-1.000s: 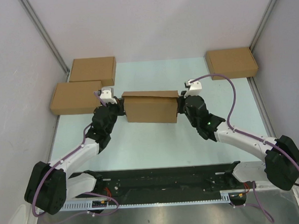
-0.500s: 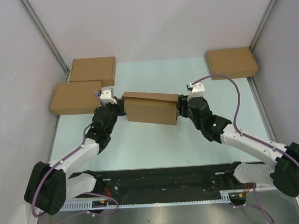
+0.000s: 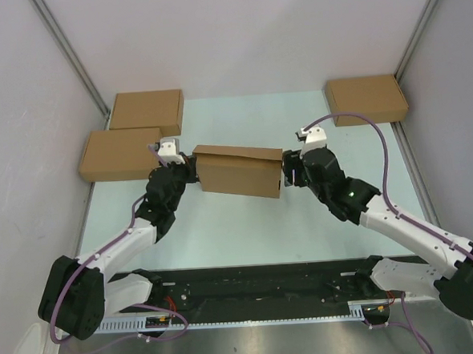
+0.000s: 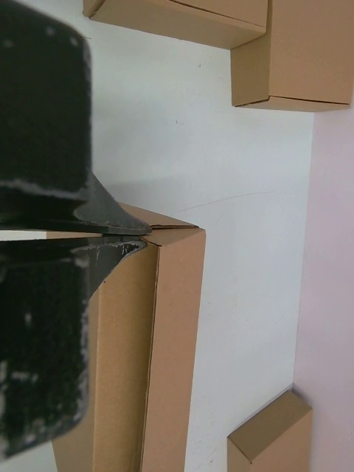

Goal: Fold the paper box

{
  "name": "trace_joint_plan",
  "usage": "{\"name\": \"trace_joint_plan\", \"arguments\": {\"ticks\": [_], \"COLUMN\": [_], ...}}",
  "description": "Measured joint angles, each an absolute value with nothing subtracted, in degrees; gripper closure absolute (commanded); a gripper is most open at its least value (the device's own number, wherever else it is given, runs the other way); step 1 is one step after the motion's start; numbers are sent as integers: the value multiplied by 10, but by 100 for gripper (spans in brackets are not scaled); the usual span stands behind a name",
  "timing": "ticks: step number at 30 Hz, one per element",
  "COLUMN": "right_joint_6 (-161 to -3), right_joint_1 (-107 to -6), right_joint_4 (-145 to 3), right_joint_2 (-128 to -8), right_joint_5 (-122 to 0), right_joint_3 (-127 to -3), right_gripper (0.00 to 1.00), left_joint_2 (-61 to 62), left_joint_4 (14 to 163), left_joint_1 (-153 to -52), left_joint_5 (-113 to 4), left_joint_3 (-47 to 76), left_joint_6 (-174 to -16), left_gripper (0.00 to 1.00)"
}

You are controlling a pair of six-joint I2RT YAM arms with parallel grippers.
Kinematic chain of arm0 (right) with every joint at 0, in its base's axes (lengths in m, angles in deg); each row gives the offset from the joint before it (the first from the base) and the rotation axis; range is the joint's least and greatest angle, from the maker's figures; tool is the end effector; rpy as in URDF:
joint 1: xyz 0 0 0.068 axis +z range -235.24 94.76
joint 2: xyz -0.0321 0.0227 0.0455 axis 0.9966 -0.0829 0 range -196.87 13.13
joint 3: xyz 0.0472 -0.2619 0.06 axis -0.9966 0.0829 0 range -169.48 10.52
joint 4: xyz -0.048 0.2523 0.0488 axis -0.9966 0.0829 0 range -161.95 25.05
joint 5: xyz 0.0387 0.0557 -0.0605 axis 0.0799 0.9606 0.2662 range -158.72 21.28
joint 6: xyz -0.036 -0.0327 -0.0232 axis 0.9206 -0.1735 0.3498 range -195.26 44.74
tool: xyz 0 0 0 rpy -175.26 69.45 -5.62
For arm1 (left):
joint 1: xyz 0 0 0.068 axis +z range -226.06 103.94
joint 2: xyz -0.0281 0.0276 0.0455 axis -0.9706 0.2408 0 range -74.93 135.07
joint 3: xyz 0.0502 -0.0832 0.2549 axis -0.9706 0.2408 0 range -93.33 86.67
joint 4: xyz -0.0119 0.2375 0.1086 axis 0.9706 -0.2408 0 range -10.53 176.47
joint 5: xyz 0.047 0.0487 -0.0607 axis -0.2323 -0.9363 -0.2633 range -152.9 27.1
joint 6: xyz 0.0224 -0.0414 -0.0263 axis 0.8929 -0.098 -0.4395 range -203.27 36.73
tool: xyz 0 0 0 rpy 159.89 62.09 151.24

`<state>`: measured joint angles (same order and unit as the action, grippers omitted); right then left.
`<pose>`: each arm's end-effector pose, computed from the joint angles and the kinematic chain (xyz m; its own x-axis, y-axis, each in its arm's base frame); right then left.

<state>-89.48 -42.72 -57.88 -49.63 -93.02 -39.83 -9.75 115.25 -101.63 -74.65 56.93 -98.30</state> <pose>0.1916 0.1558 0.3068 -0.4032 -0.0661 -0.9127 -0.2532 0.9665 0.0419 0.2302 -0.1021 0.2473 -0.1635 -0.2032 -0.9654 0.2045 0.9503 -0.2347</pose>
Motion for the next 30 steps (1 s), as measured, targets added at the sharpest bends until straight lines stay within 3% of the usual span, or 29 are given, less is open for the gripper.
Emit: {"name": "trace_joint_plan", "arguments": {"ticks": [6,10,16,21,23,30], "right_joint_6": [-892,-937,-1063,-1145,-1173,-1210], "right_joint_1": [-429,-483,-644,-687,-696,-684], "right_joint_4": [-568,-577,-588,-612,-626,-654], "right_joint_2": [-466,-467,-514,-517,-524,-550], "right_joint_5": [-925,-849,-667,-558,-524,-482], "right_joint_3": [-452,-465,-458,-430,-426,-421], "right_gripper": [30,27,21,18,18,18], "left_joint_2": [-98,-106,-119,-125,-125,-136], "left_joint_4": [1140,1127,1110,1097,1095,1068], "left_joint_1": [-1016,-1017,-1017,-1018,-1018,-1017], "left_joint_5": [-748,-749,-752,-754,-758,-778], "left_joint_3": [563,561,561,561,561,558], "left_joint_6": [-983,-983,-984,-986,-988,-987], "left_gripper": [99,96,82,71,62,46]}}
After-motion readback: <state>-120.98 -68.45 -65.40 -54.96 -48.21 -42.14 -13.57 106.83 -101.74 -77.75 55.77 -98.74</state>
